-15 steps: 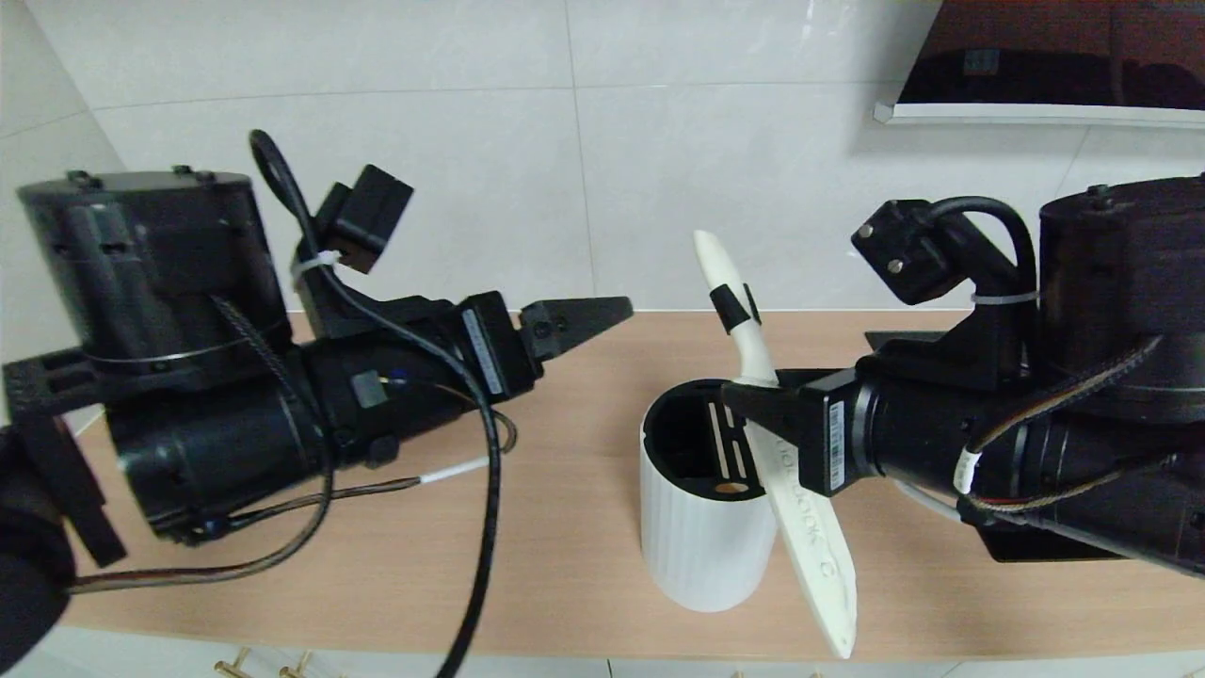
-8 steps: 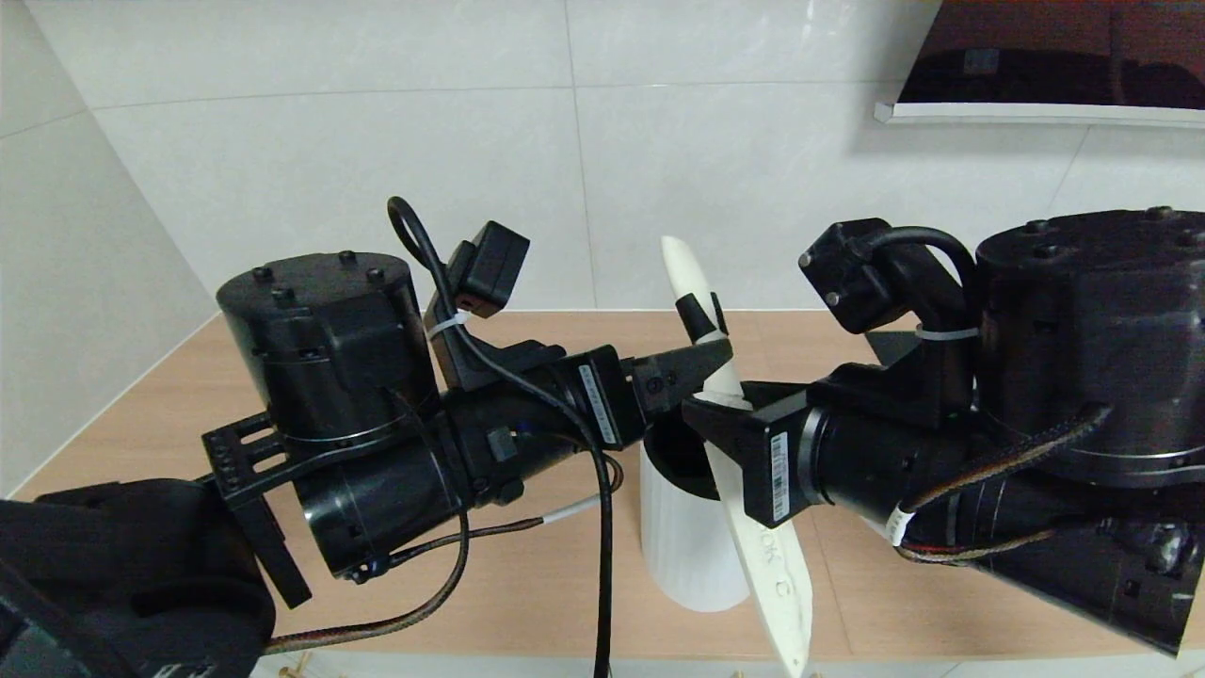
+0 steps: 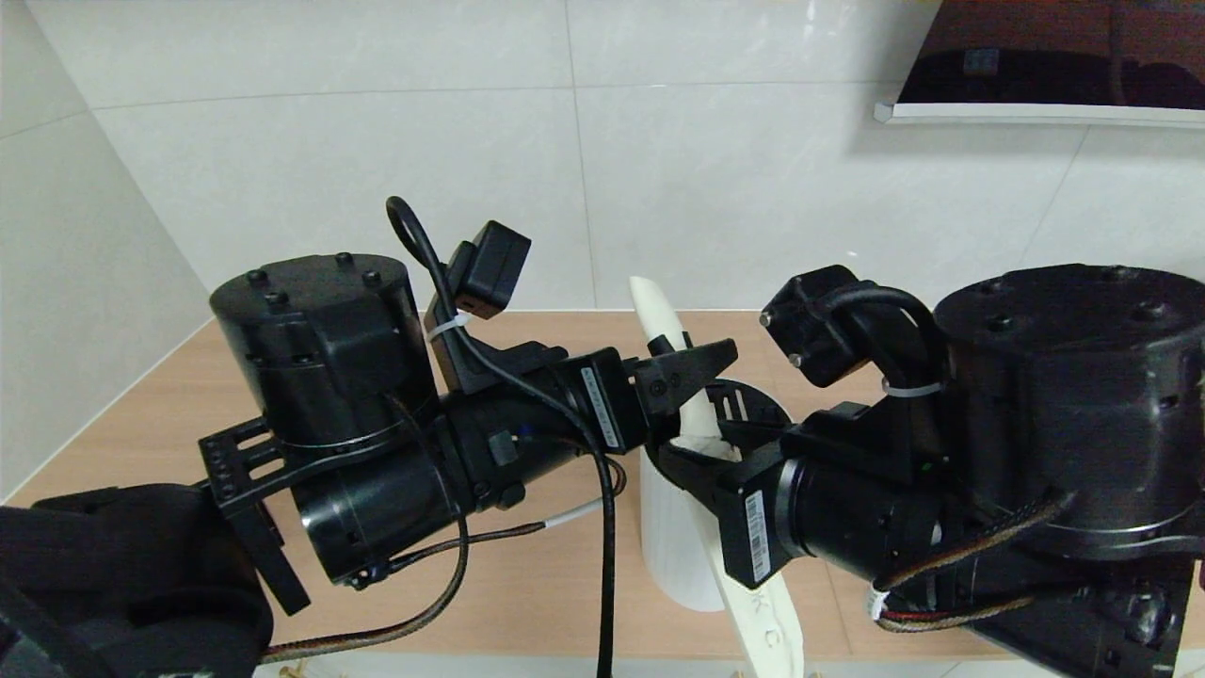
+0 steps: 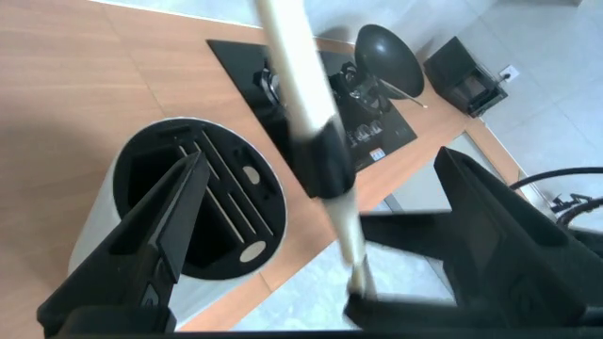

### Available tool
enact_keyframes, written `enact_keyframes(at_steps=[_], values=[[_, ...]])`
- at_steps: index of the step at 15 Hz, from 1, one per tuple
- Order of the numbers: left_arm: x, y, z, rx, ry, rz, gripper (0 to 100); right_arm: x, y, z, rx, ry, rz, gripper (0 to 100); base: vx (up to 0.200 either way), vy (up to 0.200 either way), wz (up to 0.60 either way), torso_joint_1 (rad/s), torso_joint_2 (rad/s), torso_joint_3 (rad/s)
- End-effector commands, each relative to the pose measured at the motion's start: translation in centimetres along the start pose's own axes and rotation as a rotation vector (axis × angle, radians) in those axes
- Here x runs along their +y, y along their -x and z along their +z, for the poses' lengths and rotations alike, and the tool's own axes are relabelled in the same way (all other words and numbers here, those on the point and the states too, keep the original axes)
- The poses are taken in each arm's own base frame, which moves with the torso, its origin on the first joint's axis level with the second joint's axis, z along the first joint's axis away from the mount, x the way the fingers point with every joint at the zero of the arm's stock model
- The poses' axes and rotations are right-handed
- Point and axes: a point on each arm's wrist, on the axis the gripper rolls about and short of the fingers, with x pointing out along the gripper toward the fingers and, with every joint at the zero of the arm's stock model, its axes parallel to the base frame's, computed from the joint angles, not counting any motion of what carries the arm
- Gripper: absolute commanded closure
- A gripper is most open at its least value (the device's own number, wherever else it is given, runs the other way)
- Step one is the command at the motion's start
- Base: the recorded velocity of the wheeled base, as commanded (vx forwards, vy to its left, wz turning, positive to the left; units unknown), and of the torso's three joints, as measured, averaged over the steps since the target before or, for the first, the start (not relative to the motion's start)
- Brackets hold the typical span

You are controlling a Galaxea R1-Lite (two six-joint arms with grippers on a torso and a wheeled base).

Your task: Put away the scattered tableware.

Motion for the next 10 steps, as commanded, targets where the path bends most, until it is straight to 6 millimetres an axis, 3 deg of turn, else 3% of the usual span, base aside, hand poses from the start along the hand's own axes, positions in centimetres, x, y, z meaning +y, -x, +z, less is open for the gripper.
enact_keyframes(at_steps=[1,7,8,10], values=[[-0.13,0.12,0.18,-0.007,-0.001,-0.005,0,0.44,-0.04,-0.51,0.015,0.01,0.014,100,0.0,0.0,0.0,0.0,0.0,0.0],[0.06,-0.02,-0.08,0.003,0.001,0.002,0,0.46,0.16,-0.43,0.01,0.009,0.013,100,0.0,0.0,0.0,0.0,0.0,0.0],[0.09,-0.06,-0.12,0.004,0.002,0.003,100,0.51,0.13,-0.47,0.012,0.01,0.014,100,0.0,0.0,0.0,0.0,0.0,0.0],[0.03,0.01,-0.05,0.003,0.002,0.0,100,0.5,0.18,-0.42,0.009,0.007,0.015,100,0.0,0.0,0.0,0.0,0.0,0.0]])
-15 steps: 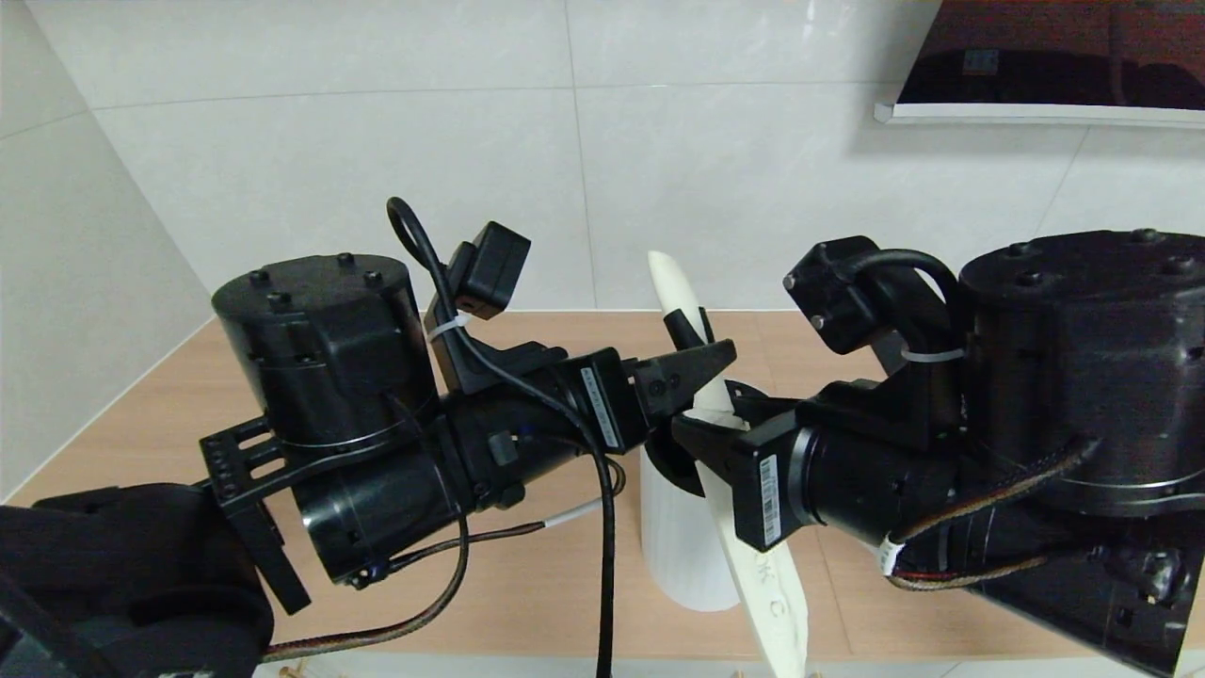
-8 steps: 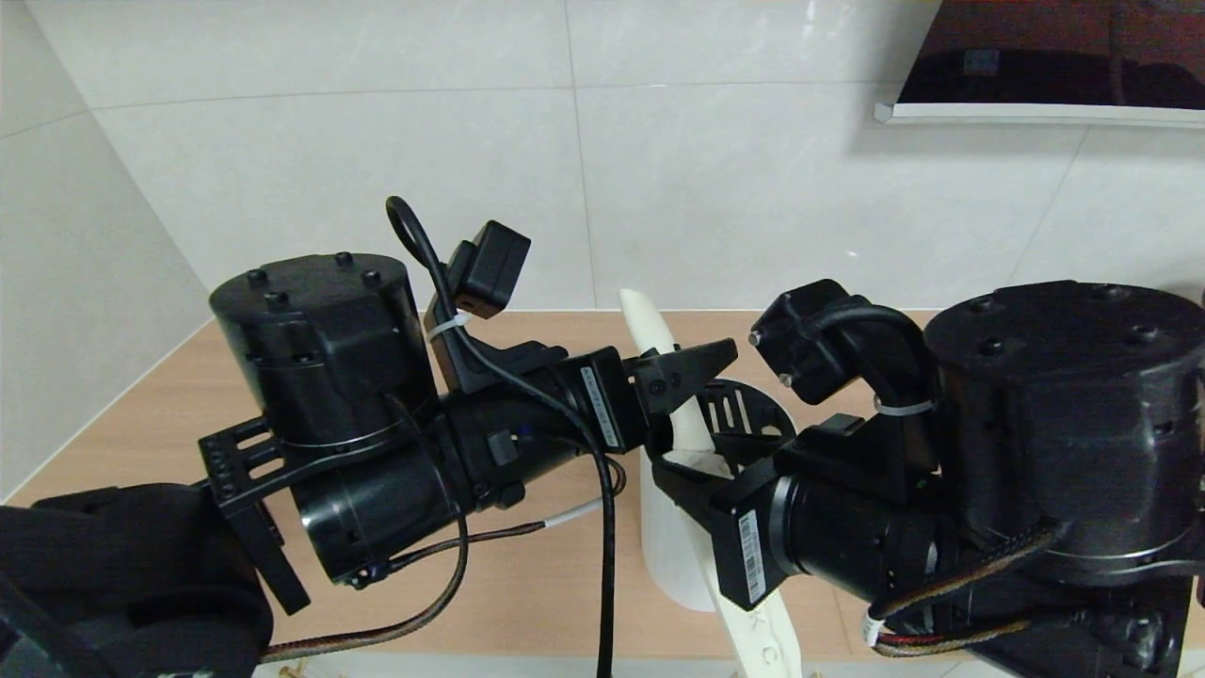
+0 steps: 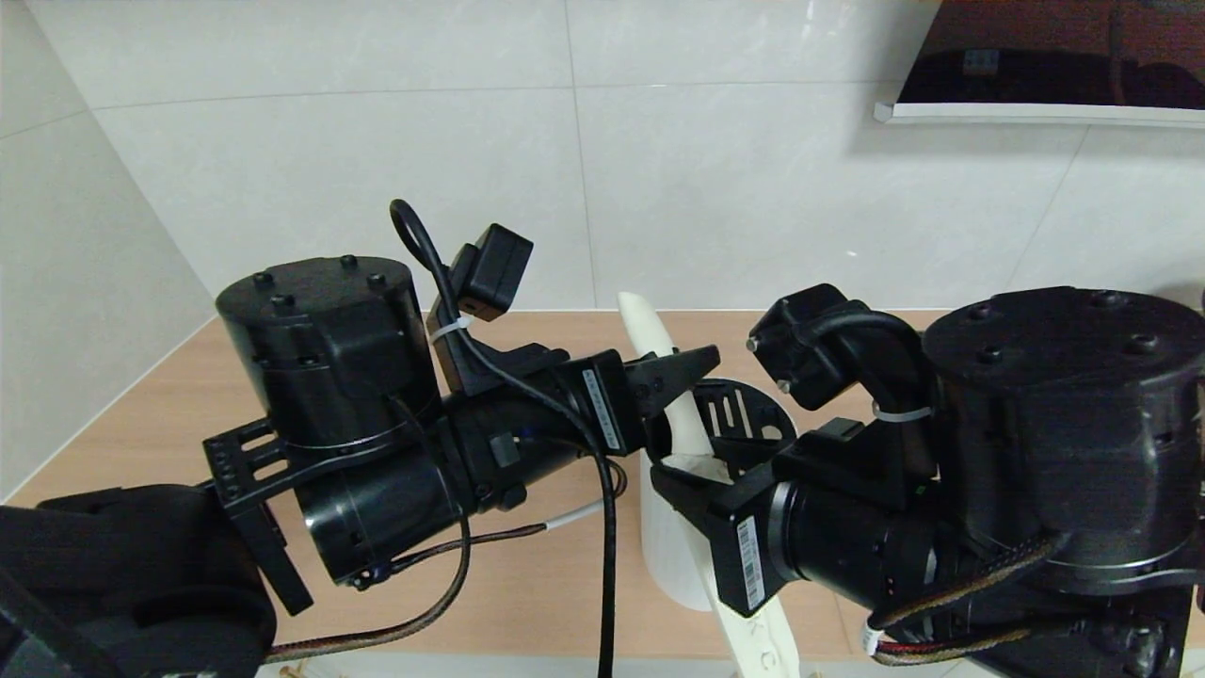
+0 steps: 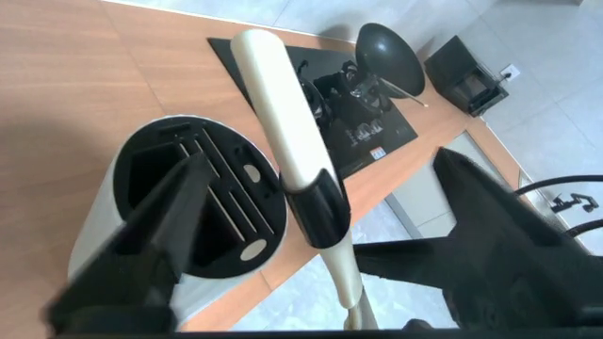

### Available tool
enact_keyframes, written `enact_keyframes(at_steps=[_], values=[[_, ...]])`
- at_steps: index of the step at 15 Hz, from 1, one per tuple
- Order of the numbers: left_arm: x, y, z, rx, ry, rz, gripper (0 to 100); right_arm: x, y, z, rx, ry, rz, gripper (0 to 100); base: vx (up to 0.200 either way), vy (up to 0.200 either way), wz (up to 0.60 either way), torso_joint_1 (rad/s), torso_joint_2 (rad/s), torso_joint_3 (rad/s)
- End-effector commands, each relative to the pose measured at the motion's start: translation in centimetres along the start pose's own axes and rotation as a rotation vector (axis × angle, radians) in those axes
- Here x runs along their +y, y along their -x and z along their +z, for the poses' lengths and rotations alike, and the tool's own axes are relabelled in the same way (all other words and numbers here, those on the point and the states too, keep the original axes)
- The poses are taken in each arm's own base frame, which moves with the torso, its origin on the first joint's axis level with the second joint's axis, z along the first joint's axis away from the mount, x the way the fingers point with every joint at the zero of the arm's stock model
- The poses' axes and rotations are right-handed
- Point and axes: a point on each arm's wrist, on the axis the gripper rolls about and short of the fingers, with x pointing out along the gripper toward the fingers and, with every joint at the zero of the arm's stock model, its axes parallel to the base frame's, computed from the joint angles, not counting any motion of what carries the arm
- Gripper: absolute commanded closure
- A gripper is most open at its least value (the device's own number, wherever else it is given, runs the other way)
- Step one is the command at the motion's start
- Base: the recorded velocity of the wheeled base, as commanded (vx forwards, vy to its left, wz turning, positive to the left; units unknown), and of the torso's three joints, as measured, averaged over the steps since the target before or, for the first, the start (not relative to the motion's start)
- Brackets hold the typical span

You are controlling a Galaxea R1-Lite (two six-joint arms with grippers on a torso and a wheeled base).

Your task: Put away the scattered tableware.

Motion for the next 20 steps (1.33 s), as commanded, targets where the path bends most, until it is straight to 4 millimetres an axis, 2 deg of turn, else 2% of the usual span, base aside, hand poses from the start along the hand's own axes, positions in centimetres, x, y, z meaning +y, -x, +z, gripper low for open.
enact_keyframes(at_steps=[1,11,12,17,20], values=[[-0.1,0.1,0.1,-0.003,0.0,-0.004,100,0.0,0.0,0.0,-0.001,0.0,0.001,100,0.0,0.0,0.0,0.0,0.0,0.0],[-0.1,0.2,0.2,-0.008,-0.001,-0.004,100,0.0,0.1,0.0,-0.003,-0.004,0.004,100,0.0,0.0,0.0,0.0,0.0,0.0],[-0.2,0.2,0.2,-0.009,-0.001,-0.006,100,0.0,0.1,0.0,-0.001,-0.004,0.004,0,0.0,0.0,0.0,0.0,0.0,0.0],[-0.3,0.3,0.4,-0.017,-0.002,-0.01,100,0.0,0.2,0.1,-0.007,-0.006,0.007,0,0.0,0.0,0.0,0.0,0.0,0.0],[-1.0,1.3,1.5,-0.057,-0.004,-0.032,100,-0.3,1.1,0.6,-0.03,-0.015,0.008,0,0.0,0.0,0.0,0.0,0.0,0.0]])
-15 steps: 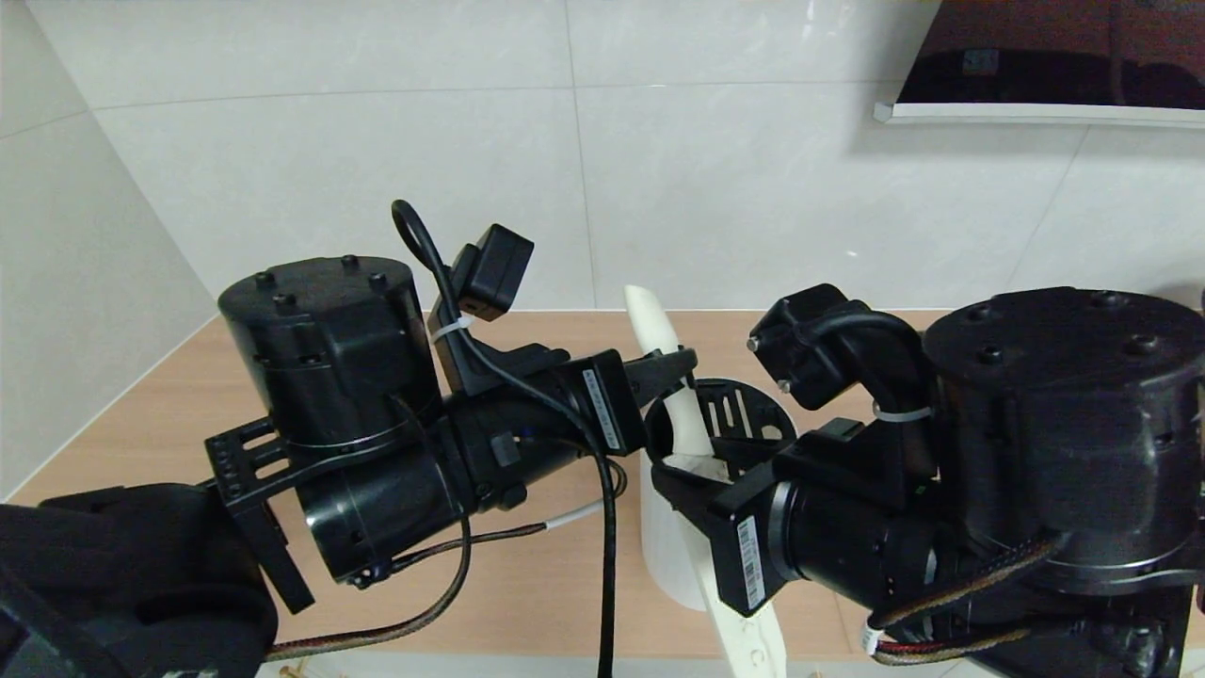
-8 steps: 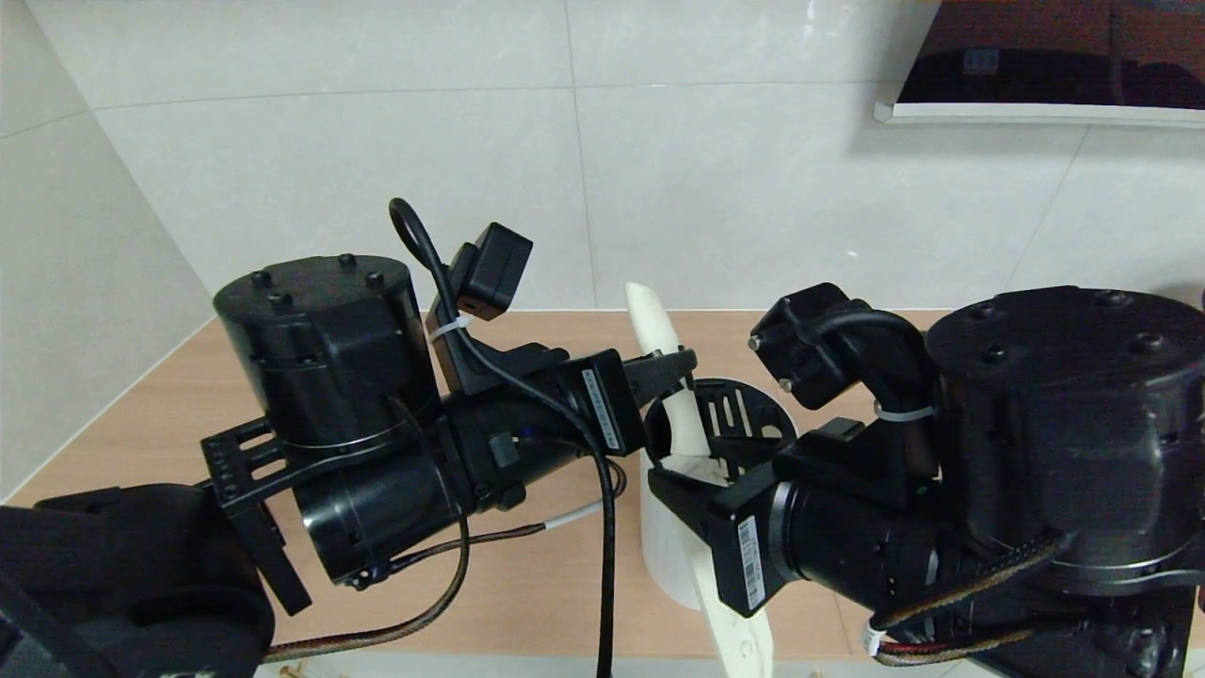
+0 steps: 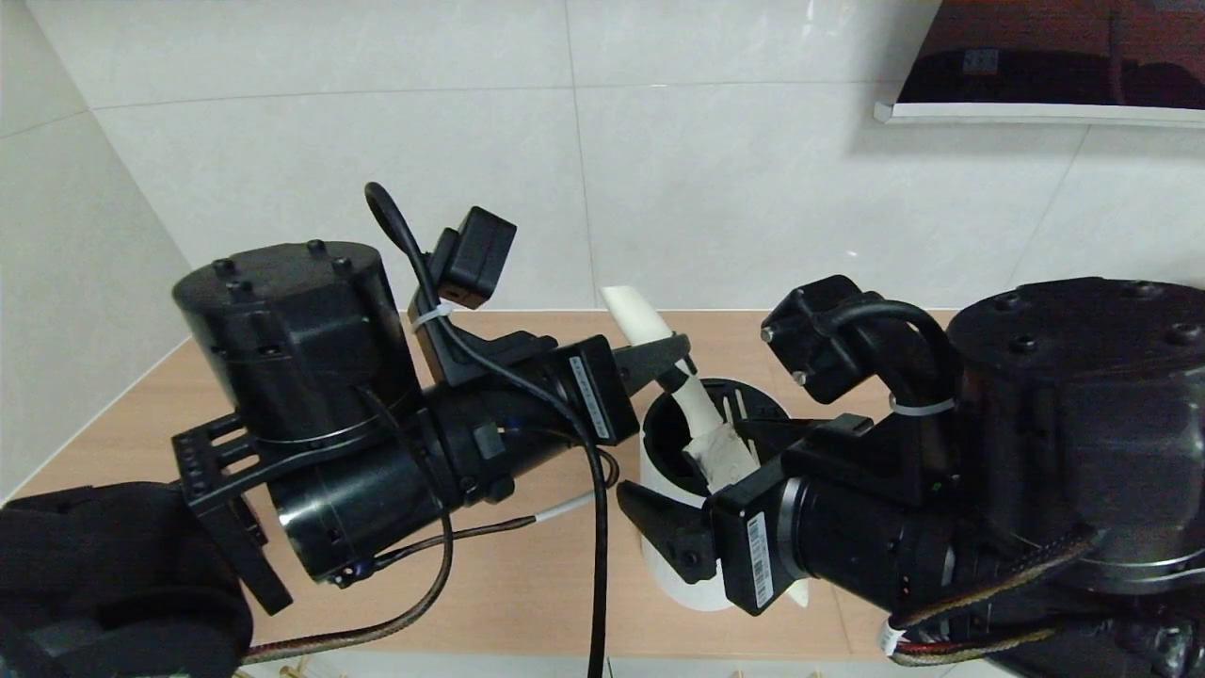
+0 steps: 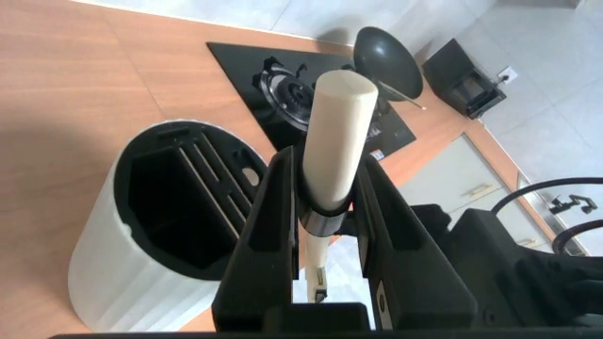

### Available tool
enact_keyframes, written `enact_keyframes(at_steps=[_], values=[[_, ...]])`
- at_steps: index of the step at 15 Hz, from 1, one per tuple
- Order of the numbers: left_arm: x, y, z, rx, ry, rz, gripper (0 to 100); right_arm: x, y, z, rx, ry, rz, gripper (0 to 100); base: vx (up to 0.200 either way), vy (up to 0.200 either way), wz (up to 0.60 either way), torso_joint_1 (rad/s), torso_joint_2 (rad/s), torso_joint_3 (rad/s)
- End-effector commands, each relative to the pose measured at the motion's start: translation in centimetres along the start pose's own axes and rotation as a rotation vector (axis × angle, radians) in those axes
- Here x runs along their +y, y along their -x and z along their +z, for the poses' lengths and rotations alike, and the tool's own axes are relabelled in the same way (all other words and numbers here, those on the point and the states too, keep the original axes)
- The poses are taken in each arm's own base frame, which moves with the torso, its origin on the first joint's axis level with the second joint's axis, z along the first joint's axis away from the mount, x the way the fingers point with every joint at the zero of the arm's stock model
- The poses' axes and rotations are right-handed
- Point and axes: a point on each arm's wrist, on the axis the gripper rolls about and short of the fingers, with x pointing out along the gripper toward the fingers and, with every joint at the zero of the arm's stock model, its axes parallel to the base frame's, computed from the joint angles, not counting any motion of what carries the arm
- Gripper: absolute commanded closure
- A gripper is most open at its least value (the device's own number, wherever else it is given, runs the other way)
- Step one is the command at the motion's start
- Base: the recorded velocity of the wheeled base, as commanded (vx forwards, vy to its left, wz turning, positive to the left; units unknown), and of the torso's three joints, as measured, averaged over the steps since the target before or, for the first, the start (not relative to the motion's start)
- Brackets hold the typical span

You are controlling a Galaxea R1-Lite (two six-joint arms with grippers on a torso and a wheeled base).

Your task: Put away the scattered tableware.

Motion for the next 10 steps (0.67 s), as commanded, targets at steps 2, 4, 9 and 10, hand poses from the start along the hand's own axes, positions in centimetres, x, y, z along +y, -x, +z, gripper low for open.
enact_keyframes(at_steps=[2,4,9,10], values=[[-1.2,1.5,1.6,-0.055,-0.007,-0.034,100,-0.9,2.3,1.3,-0.062,-0.021,0.003,0,0.0,0.0,0.0,0.0,0.0,0.0],[-1.9,2.1,2.8,-0.102,-0.016,-0.049,100,-2.7,3.9,2.7,-0.125,-0.031,-0.038,0,0.0,0.0,0.0,0.0,0.0,0.0],[-5.9,3.0,9.8,-0.112,-0.09,0.086,100,-6.0,6.6,4.0,-0.205,0.022,-0.154,0,0.0,0.0,0.0,0.0,0.0,0.0],[-6.1,3.0,10.2,-0.117,-0.104,0.097,100,-6.3,6.8,4.1,-0.213,0.018,-0.162,0,0.0,0.0,0.0,0.0,0.0,0.0]])
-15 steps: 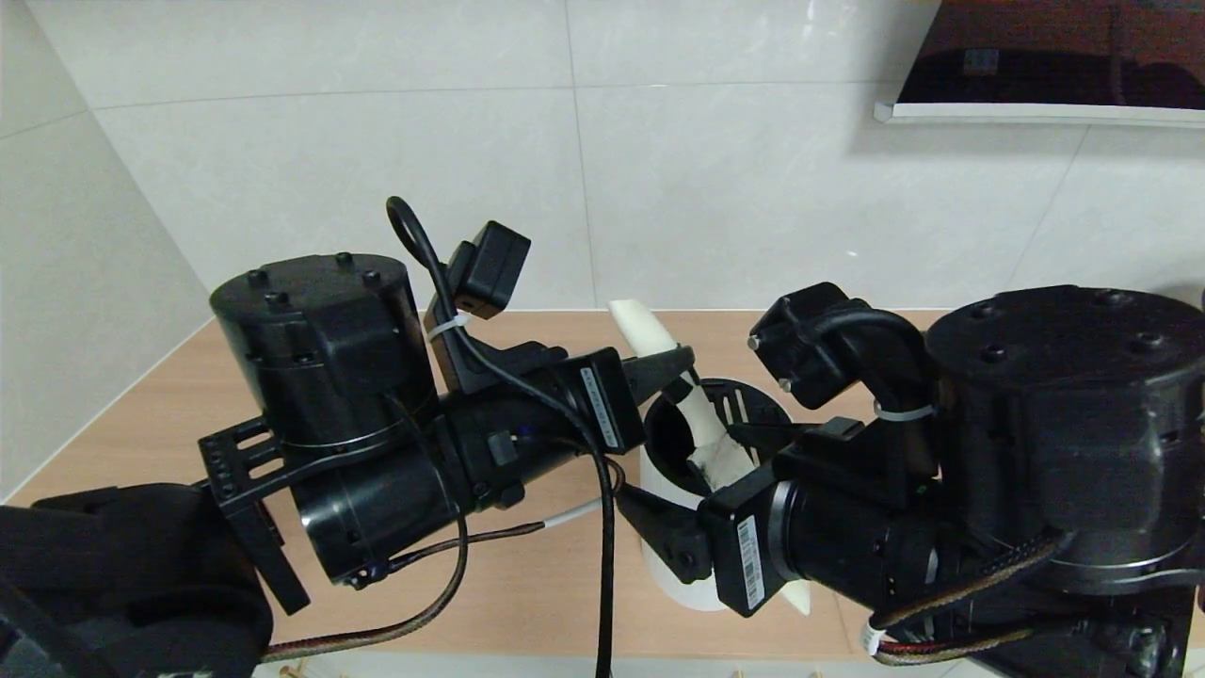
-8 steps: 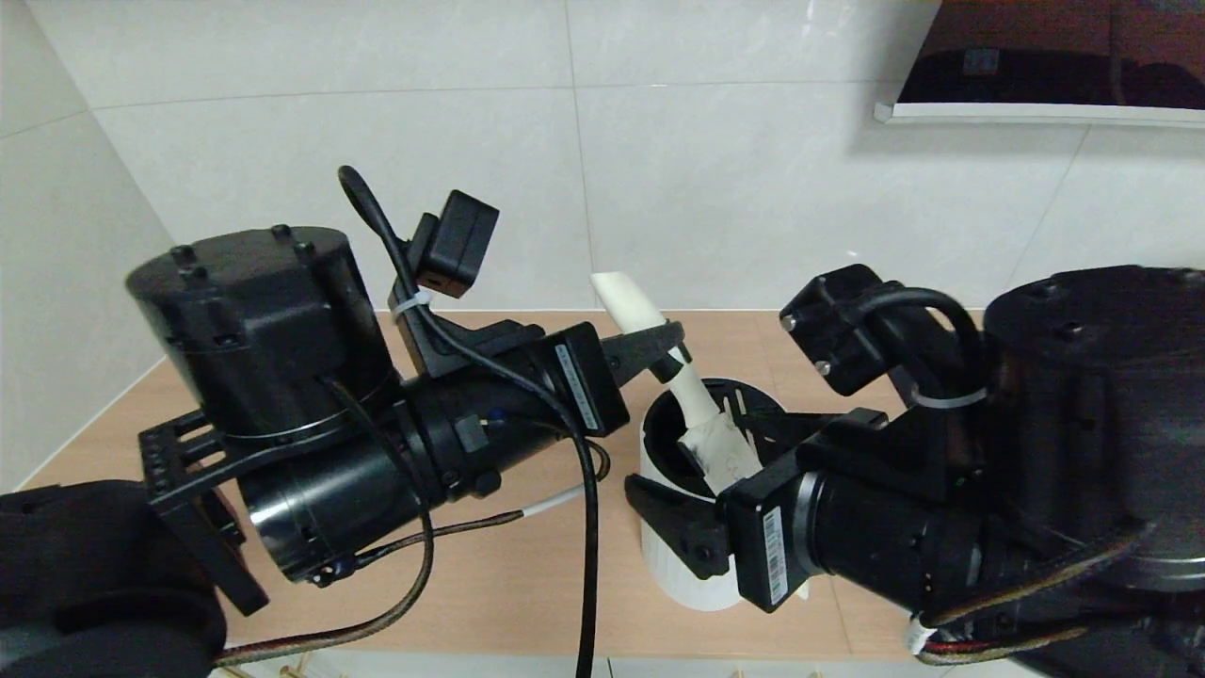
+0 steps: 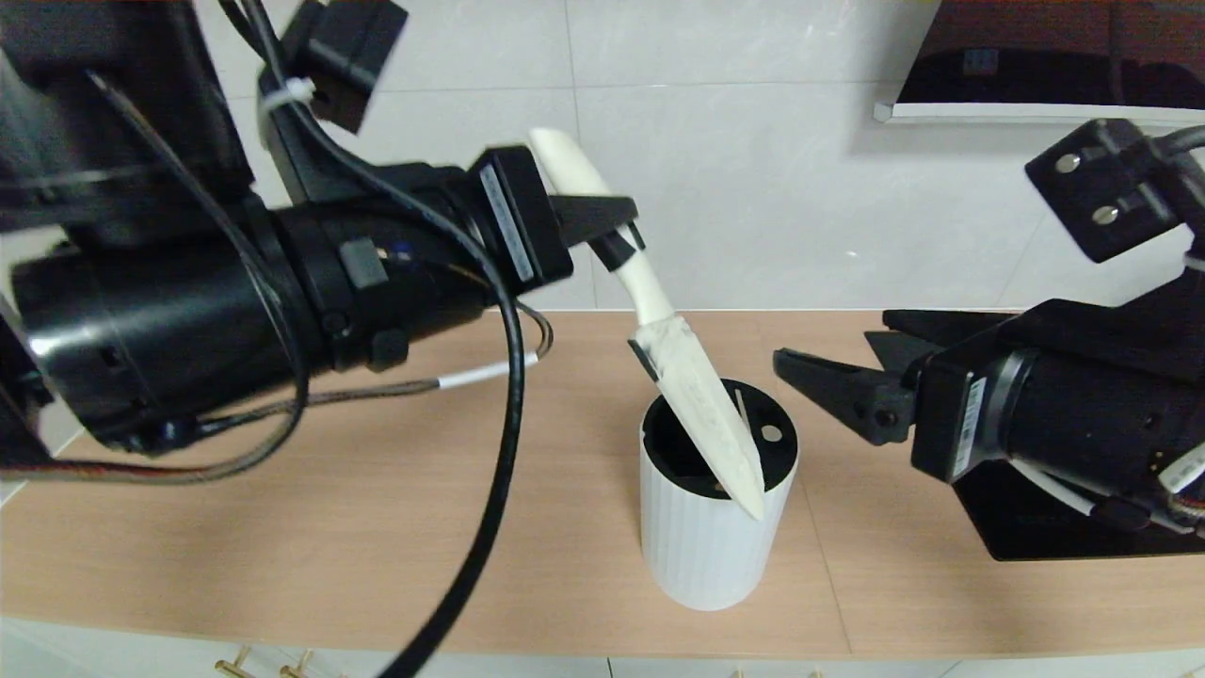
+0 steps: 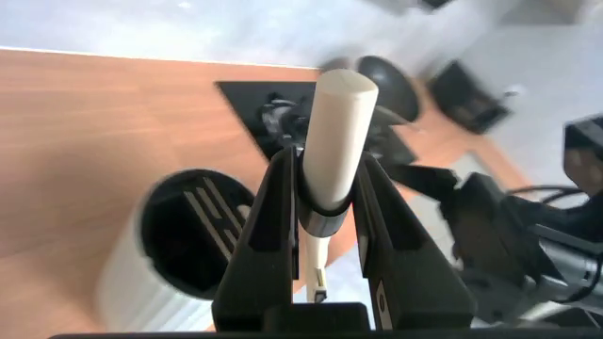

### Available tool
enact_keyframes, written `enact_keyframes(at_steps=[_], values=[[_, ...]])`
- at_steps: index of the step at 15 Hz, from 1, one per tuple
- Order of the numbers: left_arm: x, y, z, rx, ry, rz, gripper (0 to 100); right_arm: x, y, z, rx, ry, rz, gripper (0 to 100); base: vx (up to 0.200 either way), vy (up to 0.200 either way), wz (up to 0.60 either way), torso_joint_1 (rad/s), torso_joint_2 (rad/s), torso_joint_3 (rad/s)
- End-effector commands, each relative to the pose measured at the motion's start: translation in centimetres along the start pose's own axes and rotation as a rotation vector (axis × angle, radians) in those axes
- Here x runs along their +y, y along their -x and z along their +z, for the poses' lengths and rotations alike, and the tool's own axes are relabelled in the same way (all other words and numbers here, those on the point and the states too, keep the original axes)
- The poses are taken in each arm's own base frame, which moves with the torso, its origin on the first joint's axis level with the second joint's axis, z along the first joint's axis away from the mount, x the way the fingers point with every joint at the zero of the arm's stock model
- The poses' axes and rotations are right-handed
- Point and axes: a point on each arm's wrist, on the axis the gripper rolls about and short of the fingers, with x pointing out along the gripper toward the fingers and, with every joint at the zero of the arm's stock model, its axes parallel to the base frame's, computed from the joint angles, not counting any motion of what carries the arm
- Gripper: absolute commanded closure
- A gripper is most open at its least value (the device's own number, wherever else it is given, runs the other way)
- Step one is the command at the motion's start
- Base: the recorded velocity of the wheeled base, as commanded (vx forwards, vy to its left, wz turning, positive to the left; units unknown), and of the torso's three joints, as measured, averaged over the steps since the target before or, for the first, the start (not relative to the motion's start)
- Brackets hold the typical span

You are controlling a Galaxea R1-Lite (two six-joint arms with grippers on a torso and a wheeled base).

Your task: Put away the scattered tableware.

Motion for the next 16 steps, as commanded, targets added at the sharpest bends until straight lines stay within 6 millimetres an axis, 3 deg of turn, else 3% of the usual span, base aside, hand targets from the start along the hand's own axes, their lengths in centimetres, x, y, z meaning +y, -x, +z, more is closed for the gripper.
enact_keyframes(at_steps=[1,5,9,13,16], values=[[-1.6,0.4,3.2,-0.07,-0.047,0.027,100,-1.5,1.5,1.2,-0.06,-0.023,-0.031,0,0.0,0.0,0.0,0.0,0.0,0.0],[-2.0,-1.8,3.1,-0.101,-0.213,0.283,100,-3.7,1.8,1.8,-0.084,-0.023,-0.101,0,0.0,0.0,0.0,0.0,0.0,0.0],[-3.7,-3.4,0.1,-0.012,-0.265,0.335,100,-4.6,1.5,1.3,-0.066,-0.021,-0.144,0,0.0,0.0,0.0,0.0,0.0,0.0],[-3.4,-5.5,-0.9,-0.018,-0.277,0.411,100,-4.7,1.0,1.1,-0.051,-0.018,-0.151,0,0.0,0.0,0.0,0.0,0.0,0.0],[-3.3,-5.8,-1.3,-0.014,-0.279,0.426,100,-4.7,0.8,0.9,-0.047,-0.017,-0.151,0,0.0,0.0,0.0,0.0,0.0,0.0]])
